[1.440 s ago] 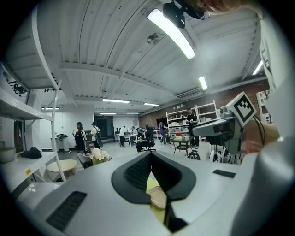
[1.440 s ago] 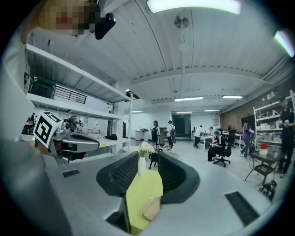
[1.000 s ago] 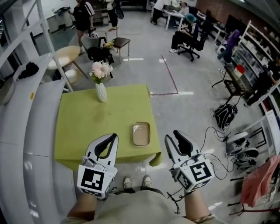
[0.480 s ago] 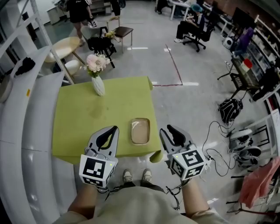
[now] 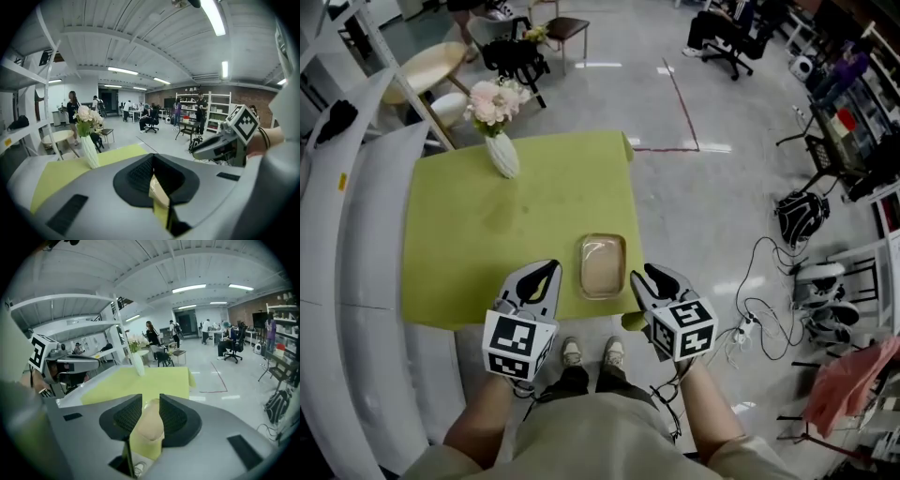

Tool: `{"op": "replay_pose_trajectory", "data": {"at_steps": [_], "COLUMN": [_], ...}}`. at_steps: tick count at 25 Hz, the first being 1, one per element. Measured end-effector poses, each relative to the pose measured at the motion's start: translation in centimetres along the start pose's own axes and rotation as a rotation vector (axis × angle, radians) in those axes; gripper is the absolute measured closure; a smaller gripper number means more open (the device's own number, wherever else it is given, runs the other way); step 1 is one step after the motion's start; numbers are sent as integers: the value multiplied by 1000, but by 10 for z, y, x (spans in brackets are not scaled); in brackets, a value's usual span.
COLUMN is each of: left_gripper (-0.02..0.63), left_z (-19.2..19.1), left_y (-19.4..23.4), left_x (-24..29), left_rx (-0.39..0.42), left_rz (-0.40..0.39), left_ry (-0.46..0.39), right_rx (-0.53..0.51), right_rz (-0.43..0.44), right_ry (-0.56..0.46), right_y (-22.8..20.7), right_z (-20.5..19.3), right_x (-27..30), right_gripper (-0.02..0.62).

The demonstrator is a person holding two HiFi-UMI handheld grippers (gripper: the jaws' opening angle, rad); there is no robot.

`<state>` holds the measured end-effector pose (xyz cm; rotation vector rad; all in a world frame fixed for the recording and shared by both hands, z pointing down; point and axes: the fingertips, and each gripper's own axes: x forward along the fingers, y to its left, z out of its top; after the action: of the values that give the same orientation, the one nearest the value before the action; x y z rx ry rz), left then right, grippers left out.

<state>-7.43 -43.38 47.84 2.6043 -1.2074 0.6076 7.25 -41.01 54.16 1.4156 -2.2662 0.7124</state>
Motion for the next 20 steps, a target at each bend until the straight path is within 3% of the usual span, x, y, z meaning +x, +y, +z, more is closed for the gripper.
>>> {"op": "replay_pose_trajectory", "data": {"at_steps": [11, 20], "left_gripper": [600, 600], "left_z": [-93, -139], "left_y": [-1, -5], "left_x": [51, 59], "left_rx": [-69, -122], "left_rz": [-65, -91], "left_ry": [186, 269], "right_rx": [125, 181], "right_rz": [-14, -54], "right_ry": [228, 308], "right_y": [-22, -33], "right_z": [-106, -148], "right_x": [75, 95], "right_gripper": [485, 525]}}
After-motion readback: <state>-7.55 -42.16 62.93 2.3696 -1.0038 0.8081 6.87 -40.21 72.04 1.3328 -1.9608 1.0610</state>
